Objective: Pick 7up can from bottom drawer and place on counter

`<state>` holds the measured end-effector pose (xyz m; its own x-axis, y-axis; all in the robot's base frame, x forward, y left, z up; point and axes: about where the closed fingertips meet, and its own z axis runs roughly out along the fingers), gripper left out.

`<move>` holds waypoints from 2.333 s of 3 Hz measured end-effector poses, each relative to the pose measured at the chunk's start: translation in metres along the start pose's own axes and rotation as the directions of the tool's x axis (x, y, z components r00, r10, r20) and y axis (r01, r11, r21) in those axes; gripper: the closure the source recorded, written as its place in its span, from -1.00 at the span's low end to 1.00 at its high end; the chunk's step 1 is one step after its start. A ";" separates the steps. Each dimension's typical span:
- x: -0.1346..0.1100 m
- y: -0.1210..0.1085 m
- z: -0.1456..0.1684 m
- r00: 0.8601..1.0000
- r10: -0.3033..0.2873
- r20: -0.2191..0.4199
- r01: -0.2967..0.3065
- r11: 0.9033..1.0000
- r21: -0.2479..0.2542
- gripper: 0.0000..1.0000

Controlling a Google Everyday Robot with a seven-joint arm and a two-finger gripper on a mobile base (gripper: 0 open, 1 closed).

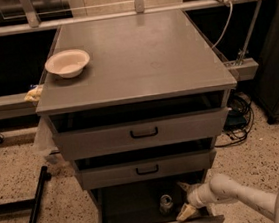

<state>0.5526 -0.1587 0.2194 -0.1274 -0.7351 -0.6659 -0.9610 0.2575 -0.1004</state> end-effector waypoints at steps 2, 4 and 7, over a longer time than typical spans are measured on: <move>-0.005 -0.010 0.027 0.999 -0.028 0.044 0.028 1.000 -0.014 -0.41; -0.010 -0.015 0.055 0.995 -0.028 0.097 0.031 0.999 -0.030 -0.44; -0.002 -0.002 0.086 0.989 0.018 0.145 -0.005 0.995 -0.096 0.40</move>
Offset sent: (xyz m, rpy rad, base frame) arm 0.0331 0.0247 -0.0199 0.0611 -0.0494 0.0434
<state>0.5758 -0.1040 0.1575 -0.1081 -0.6313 -0.7679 -0.9795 0.1997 -0.0262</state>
